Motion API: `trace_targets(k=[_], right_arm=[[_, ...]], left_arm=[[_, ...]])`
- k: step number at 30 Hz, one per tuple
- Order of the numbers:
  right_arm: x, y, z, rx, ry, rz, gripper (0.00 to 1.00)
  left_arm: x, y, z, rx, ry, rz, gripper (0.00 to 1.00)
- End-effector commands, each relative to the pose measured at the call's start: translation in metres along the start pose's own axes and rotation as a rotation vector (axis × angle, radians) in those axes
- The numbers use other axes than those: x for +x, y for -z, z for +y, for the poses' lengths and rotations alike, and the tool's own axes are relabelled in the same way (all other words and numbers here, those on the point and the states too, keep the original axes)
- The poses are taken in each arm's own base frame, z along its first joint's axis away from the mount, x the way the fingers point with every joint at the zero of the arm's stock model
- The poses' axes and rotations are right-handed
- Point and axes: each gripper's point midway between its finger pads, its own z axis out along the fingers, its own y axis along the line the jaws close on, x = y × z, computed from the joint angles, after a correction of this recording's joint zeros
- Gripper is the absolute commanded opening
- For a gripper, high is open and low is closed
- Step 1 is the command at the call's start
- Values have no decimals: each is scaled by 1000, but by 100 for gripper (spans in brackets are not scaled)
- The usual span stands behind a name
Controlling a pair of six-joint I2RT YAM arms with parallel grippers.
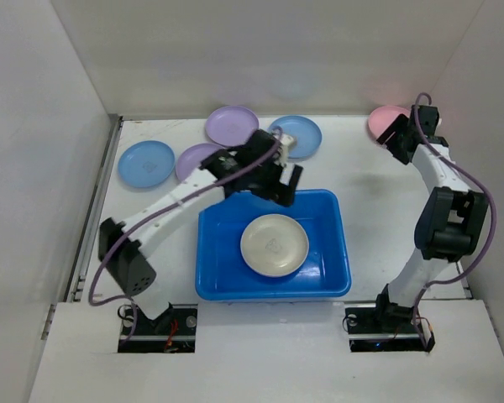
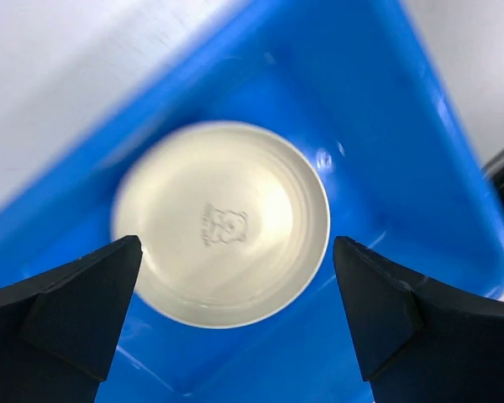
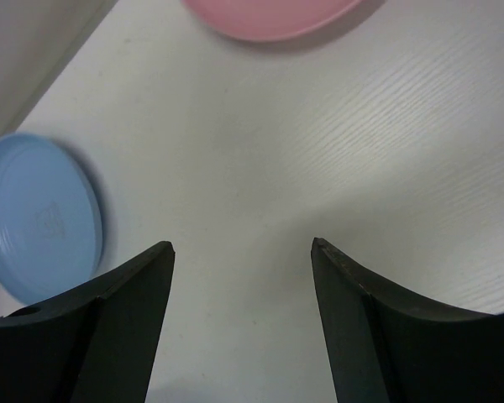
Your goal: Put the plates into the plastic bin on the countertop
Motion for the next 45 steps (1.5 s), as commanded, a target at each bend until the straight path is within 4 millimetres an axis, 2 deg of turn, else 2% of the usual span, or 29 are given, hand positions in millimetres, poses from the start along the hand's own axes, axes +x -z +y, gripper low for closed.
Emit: trace_targets(k=[1, 2, 4, 7, 9, 11, 14, 17, 22, 27, 34, 38, 45], right_arm=[[-45, -11, 9, -12, -95, -95, 72], [-48, -18, 8, -4, -85, -88, 72], [-53, -30, 8, 14, -39, -67, 72], [-56, -47, 4, 42, -5, -39, 72], [-57, -59, -4, 64, -14, -22, 71], [-57, -70, -5, 60, 31, -5, 71], [-60, -82, -11, 82, 187, 17, 70], [-61, -91, -8, 89, 334, 13, 70], [-64, -103, -3, 55, 457, 6, 70], [-58, -109, -4, 44, 591, 27, 71], [-59, -118, -10, 74, 606, 35, 72], [-60, -123, -13, 114, 704, 31, 73], [-46, -134, -15, 134, 934, 75, 74]], left_arm=[[-54, 79, 43, -77, 143, -259, 100], [-59, 87, 59, -107, 175, -293, 100], [-61, 104, 109, -210, 273, -367, 100], [-51, 121, 169, -333, 408, -429, 100], [-41, 129, 202, -395, 485, -454, 100], [-28, 132, 229, -445, 544, -458, 100], [-12, 131, 255, -493, 588, -435, 100], [-2, 126, 271, -520, 612, -404, 100], [4, 117, 285, -536, 625, -375, 100], [11, 110, 297, -557, 631, -344, 100], [18, 103, 307, -576, 634, -308, 100], [18, 99, 310, -576, 636, -295, 100], [16, 101, 317, -591, 619, -281, 100]])
